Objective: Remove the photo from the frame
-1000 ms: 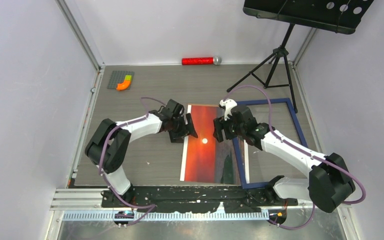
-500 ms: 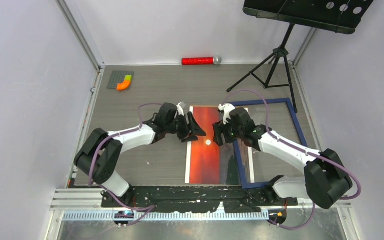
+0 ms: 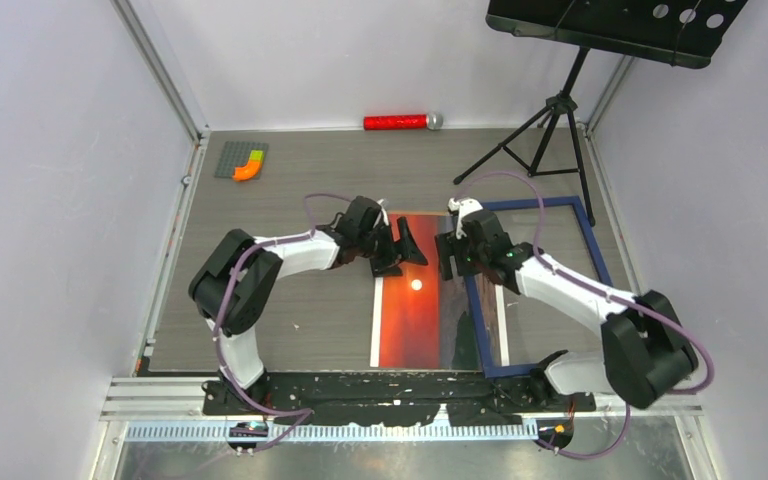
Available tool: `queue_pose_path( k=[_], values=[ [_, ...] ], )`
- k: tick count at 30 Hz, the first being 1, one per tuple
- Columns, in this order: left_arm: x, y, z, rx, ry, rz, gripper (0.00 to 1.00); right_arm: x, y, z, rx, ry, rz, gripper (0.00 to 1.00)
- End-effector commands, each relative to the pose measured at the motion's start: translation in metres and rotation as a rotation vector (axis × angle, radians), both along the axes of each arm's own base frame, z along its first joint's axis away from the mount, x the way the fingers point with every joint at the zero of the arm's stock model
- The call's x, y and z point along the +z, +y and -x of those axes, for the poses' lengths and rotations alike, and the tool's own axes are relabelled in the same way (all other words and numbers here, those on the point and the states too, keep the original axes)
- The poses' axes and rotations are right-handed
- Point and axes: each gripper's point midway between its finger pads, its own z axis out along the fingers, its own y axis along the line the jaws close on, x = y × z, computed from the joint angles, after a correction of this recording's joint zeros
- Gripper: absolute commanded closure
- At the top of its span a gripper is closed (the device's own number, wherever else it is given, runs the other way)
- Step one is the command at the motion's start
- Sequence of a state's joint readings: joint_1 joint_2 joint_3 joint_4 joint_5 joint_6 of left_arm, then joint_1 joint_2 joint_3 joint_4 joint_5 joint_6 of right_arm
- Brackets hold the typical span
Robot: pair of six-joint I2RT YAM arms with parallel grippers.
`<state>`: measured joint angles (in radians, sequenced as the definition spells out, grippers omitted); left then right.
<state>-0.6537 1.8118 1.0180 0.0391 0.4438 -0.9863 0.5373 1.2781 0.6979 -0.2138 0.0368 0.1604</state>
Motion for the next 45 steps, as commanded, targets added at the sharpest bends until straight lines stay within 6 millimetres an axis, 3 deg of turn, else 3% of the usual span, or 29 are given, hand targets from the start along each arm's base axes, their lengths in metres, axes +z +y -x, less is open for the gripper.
queue_pose_path(
  k=[1,3,6,7,9,13,17,19,23,27,30,34,37,39,45],
  values=[
    [-0.027,0.013,0.001,0.019,0.037,-0.127,0.21,0.001,-0.002,-0.025,-0.057,-0.017,0.11,0.19],
    [-0.041,0.019,0.005,0.016,0.075,-0.184,0.2,-0.002,0.005,-0.031,-0.059,-0.014,0.155,0.19],
    [-0.058,0.033,0.012,0.014,0.116,-0.275,0.2,-0.027,0.004,-0.029,-0.086,0.051,0.257,0.19],
    [-0.063,0.039,0.013,0.019,0.123,-0.31,0.19,-0.025,0.006,-0.034,-0.099,0.048,0.265,0.19],
    [-0.072,0.052,0.02,0.02,0.155,-0.382,0.19,-0.04,-0.007,-0.031,-0.151,0.11,0.359,0.2],
    [-0.079,0.07,0.025,0.02,0.18,-0.48,0.18,-0.039,-0.025,-0.033,-0.247,0.133,0.461,0.19],
    [-0.083,0.085,0.025,0.023,0.2,-0.529,0.17,-0.034,-0.05,-0.026,-0.317,0.173,0.559,0.2],
    [-0.081,0.088,0.025,0.019,0.198,-0.526,0.17,-0.027,-0.08,-0.022,-0.383,0.14,0.695,0.2],
    [-0.08,0.091,0.026,0.001,0.192,-0.538,0.17,-0.037,-0.124,-0.008,-0.473,0.216,0.76,0.19],
    [-0.082,0.1,0.028,-0.007,0.207,-0.551,0.16,-0.037,-0.138,-0.007,-0.52,0.22,0.736,0.19],
    [-0.079,0.113,0.035,-0.009,0.222,-0.559,0.17,-0.036,-0.133,-0.01,-0.495,0.226,0.669,0.19],
    [-0.052,0.148,0.038,0.052,0.137,-0.677,0.13,-0.039,-0.096,-0.018,-0.385,0.225,0.463,0.19],
    [-0.044,0.16,0.042,0.054,0.113,-0.711,0.09,-0.042,-0.085,-0.017,-0.355,0.238,0.406,0.19],
    [-0.047,0.154,0.048,0.024,0.127,-0.674,0.09,-0.044,-0.082,-0.014,-0.346,0.253,0.389,0.2],
    [-0.051,0.096,0.062,-0.067,0.16,-0.412,0.1,-0.053,-0.078,-0.007,-0.33,0.281,0.359,0.2]
  ],
)
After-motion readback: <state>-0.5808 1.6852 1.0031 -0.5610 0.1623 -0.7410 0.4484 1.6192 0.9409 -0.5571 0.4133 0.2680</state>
